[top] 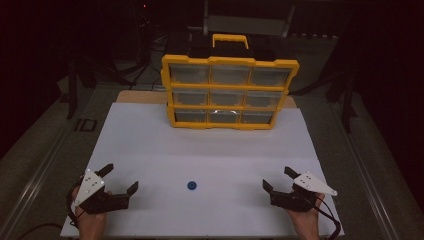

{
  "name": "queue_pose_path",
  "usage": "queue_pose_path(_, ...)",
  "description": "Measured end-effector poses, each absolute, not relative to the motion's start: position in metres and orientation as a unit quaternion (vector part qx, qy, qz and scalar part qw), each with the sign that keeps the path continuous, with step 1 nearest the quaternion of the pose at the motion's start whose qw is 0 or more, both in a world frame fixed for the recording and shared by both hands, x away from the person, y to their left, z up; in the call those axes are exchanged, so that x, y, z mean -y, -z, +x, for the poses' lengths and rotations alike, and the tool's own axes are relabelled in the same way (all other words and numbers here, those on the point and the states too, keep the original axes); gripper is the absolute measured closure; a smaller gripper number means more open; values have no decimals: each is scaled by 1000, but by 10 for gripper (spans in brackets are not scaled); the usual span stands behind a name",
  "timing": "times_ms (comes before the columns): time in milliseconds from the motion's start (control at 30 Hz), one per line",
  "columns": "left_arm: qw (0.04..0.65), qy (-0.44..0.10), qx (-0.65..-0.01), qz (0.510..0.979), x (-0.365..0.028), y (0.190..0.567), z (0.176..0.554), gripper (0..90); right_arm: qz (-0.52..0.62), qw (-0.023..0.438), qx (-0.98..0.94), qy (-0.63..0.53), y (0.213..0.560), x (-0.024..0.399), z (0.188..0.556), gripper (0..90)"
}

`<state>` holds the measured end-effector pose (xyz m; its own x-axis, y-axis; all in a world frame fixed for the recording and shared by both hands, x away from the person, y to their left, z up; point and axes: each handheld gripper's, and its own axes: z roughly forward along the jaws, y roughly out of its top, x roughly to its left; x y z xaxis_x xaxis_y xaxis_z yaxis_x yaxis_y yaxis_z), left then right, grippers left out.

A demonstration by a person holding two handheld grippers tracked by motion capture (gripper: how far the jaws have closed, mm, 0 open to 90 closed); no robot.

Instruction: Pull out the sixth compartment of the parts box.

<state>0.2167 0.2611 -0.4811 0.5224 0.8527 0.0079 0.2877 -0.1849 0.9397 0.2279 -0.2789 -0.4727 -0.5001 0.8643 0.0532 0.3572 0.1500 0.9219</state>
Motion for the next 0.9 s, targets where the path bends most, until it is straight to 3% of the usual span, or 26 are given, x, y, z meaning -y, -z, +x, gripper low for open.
queue_pose_path(900, 497, -285, -399, 716, -260, 482, 217, 0, 396, 262, -729, -493, 455, 256, 250, 76)
